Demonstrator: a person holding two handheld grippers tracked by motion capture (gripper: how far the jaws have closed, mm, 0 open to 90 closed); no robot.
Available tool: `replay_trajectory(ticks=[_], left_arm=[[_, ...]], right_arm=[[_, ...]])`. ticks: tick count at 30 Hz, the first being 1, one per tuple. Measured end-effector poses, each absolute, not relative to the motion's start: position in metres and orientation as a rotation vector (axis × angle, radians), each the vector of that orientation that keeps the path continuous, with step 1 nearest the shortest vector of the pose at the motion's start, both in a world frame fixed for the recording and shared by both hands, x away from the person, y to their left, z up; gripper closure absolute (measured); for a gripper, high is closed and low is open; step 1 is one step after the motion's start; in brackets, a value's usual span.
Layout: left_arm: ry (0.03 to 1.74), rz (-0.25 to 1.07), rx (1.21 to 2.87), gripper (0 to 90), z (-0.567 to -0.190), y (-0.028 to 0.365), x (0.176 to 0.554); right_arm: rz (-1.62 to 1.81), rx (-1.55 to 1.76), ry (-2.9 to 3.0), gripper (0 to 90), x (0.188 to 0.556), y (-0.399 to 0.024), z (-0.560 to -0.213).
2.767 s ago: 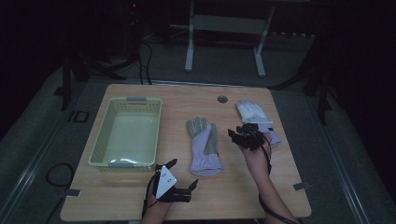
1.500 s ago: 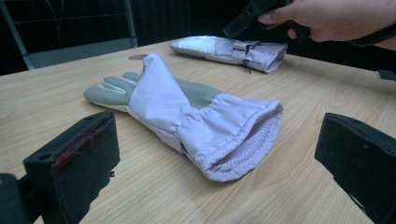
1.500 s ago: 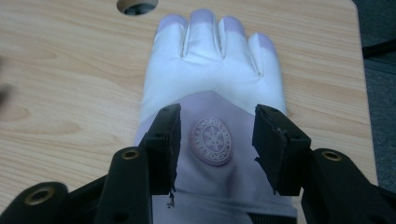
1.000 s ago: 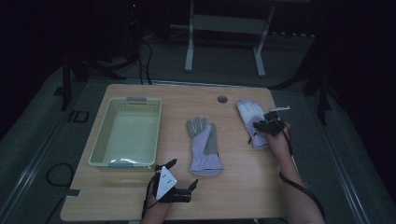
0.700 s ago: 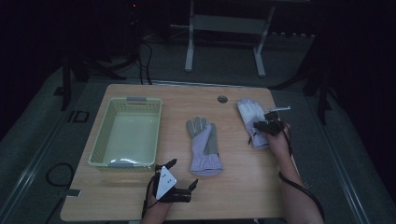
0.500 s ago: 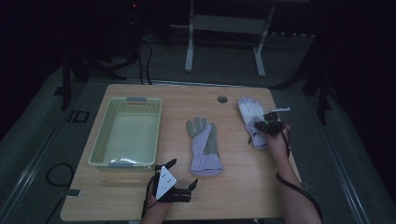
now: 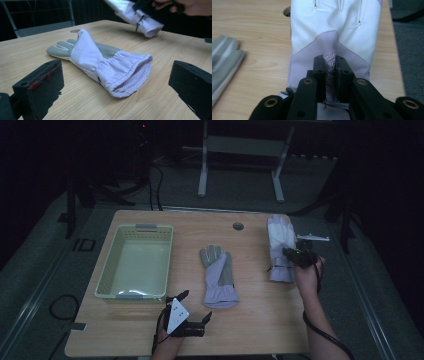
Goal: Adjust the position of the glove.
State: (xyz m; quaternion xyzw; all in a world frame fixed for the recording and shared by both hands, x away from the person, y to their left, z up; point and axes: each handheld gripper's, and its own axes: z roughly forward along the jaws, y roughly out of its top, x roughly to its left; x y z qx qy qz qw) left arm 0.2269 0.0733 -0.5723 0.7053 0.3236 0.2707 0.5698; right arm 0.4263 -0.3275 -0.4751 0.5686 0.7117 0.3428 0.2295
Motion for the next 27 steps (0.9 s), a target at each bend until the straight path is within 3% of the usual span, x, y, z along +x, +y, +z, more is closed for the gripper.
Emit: replay_trajectory(ticks=[13,21,27], left_arm=[[0.754,0.632,1.661,0.0,-0.572,0.073,0.227],[0.753,0.633,1.669,0.0,-0.572,0.073,0.227],[0.753,0.632,1.671,0.0,-0.572,0.073,0.228]], right_arm=[[1.031,1.490,1.869,81.1,0.350,-0.321,-0.414],[1.035,1.553,1.848,81.1,0.310,-0.314,-0.445],[1.005,1.606,1.860,81.0,0.306,-0.311,-0.467]])
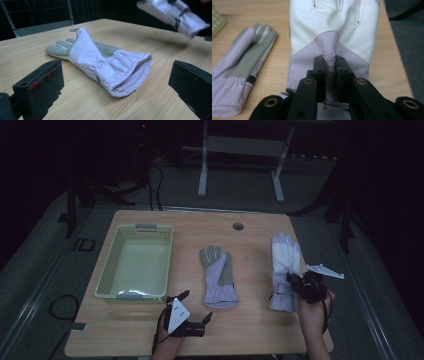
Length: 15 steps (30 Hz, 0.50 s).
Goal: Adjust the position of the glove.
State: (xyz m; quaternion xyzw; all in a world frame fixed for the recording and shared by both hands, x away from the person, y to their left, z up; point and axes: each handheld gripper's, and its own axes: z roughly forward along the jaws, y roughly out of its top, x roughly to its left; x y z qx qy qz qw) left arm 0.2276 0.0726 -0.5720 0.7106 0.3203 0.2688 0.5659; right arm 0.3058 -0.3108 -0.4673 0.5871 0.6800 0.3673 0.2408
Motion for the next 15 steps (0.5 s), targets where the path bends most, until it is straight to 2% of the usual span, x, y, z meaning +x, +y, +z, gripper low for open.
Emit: replay_trajectory(ticks=[15], left_arm=[[0.753,0.628,1.670,0.0,-0.572,0.073,0.227]], right_arm=[[0.881,1.714,1.886,80.6,0.349,-0.301,-0.518]])
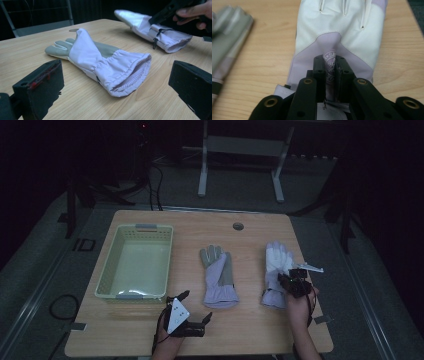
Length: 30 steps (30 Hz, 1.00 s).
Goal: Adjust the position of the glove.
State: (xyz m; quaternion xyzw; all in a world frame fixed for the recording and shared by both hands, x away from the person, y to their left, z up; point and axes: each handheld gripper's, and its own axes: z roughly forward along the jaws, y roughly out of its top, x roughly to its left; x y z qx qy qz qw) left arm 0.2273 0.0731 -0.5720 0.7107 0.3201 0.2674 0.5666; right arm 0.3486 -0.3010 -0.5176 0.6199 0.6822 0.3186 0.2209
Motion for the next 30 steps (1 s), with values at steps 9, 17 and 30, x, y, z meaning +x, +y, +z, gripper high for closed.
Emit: replay_trajectory(ticks=[9,17,30], left_arm=[[0.750,0.628,1.674,0.0,-0.572,0.073,0.227],[0.749,0.628,1.676,0.0,-0.572,0.072,0.227],[0.751,0.630,1.674,0.0,-0.572,0.072,0.227]], right_arm=[[0.870,1.717,1.920,75.9,0.356,-0.300,-0.533],[0.854,1.677,1.959,70.6,0.360,-0.299,-0.534],[0.943,1.444,2.142,54.2,0.365,-0.317,-0.497]])
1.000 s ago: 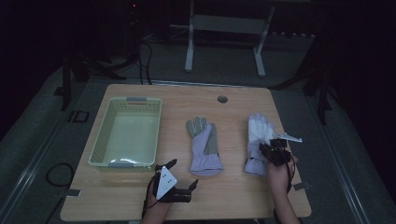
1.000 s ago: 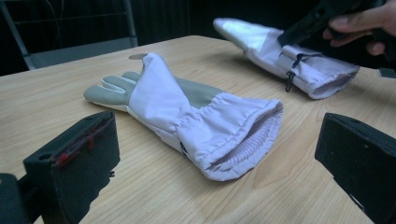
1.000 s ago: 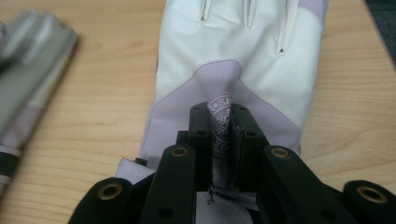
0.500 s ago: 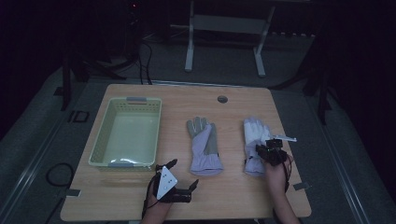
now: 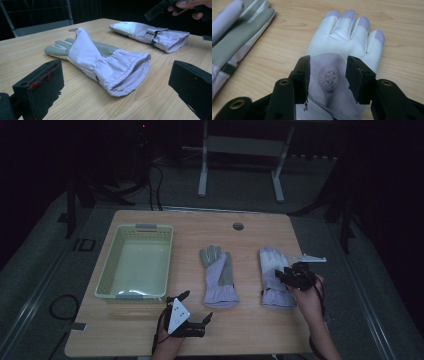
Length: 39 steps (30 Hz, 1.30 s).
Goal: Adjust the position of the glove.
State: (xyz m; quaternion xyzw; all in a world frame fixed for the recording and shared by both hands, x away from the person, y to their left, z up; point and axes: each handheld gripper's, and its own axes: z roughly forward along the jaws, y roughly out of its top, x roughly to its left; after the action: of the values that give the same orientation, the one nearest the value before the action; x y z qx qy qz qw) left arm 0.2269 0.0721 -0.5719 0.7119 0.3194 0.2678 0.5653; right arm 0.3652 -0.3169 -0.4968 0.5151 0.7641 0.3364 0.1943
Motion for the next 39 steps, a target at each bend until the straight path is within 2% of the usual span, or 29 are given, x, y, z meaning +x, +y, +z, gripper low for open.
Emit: replay_trajectory(ticks=[5,14,15,19,30,34,39], left_arm=[[0.754,0.629,1.676,0.0,-0.572,0.072,0.227],[0.754,0.627,1.673,0.0,-0.572,0.073,0.227],[0.753,0.630,1.674,0.0,-0.572,0.073,0.227],[0.753,0.628,1.674,0.0,-0.572,0.072,0.227],[0.757,0.627,1.674,0.0,-0.572,0.073,0.227],[0.757,0.629,1.672,0.0,-0.572,0.073,0.227],[0.763,0.624,1.670,0.0,-0.572,0.073,0.228]], right_arm=[[0.961,1.443,2.188,53.5,0.367,-0.324,-0.502],[0.918,1.501,2.209,49.9,0.372,-0.325,-0.537],[0.924,1.502,2.211,50.5,0.372,-0.325,-0.539],[0.938,1.492,2.228,62.9,0.370,-0.324,-0.540],[0.872,1.496,2.255,71.4,0.373,-0.318,-0.537],[0.852,1.526,2.229,78.3,0.371,-0.314,-0.533],[0.865,1.541,2.152,79.4,0.366,-0.313,-0.521]])
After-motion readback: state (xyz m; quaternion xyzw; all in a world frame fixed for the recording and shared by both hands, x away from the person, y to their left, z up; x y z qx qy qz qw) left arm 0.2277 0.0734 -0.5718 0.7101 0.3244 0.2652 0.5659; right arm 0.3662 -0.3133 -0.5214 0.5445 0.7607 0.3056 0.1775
